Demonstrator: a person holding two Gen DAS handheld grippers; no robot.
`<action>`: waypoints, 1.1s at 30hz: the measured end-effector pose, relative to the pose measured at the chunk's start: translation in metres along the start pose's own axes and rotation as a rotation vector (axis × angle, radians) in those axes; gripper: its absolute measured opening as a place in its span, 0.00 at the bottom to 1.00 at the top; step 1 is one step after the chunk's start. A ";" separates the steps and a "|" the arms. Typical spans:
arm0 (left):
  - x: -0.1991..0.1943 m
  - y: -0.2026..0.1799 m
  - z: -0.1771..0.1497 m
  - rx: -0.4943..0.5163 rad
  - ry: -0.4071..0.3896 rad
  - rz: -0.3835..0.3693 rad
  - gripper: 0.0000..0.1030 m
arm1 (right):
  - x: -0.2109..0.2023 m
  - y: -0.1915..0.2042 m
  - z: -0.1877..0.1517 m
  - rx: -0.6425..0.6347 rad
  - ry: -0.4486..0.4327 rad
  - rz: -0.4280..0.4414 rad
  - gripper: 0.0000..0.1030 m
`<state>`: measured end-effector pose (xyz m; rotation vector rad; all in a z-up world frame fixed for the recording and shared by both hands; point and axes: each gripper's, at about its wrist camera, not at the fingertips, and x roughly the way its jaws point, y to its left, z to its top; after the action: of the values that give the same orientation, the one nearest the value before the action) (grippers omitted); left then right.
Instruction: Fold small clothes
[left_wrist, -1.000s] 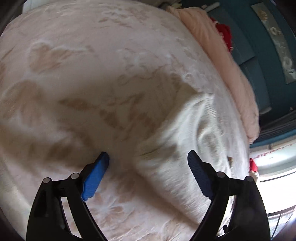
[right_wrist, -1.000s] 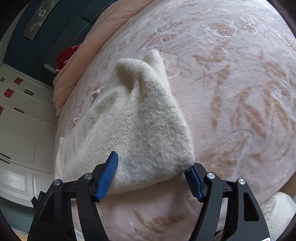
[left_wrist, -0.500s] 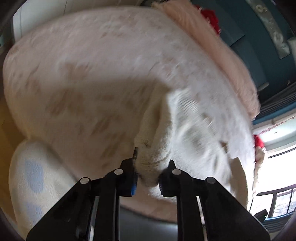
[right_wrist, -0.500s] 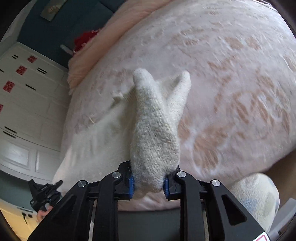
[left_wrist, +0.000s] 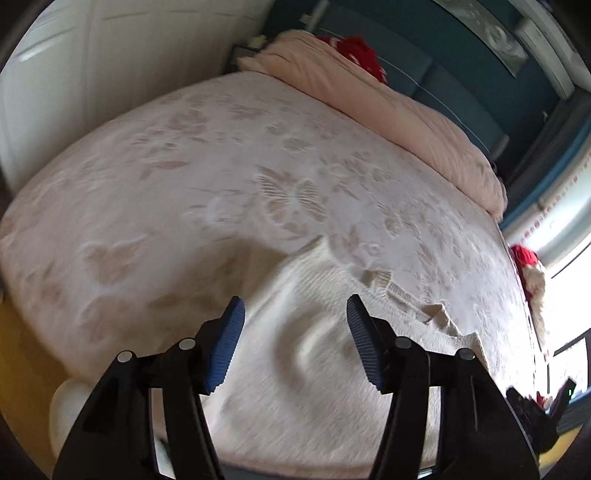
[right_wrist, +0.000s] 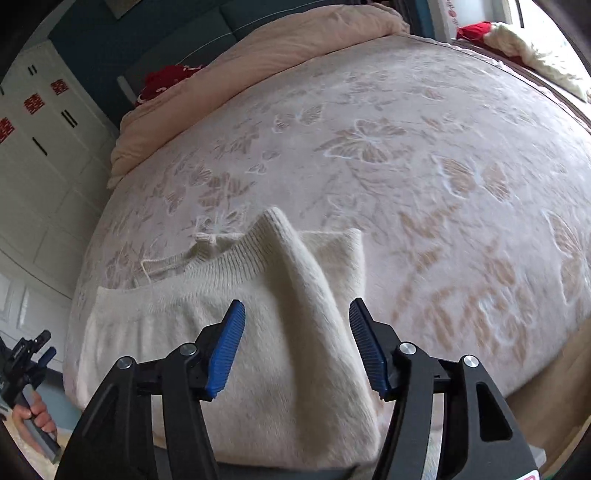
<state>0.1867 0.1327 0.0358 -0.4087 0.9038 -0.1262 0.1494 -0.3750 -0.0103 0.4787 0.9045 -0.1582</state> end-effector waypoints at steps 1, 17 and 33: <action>0.026 -0.008 0.005 0.017 0.043 -0.002 0.54 | 0.018 0.005 0.009 -0.009 0.014 -0.014 0.57; 0.143 0.015 0.011 -0.025 0.175 0.045 0.00 | 0.088 -0.036 0.025 0.105 0.067 -0.016 0.07; 0.149 -0.052 -0.022 0.136 0.206 0.037 0.02 | 0.109 0.121 -0.030 -0.205 0.206 0.169 0.08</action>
<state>0.2642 0.0372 -0.0654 -0.2547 1.0980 -0.1969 0.2349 -0.2468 -0.0708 0.3822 1.0638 0.1401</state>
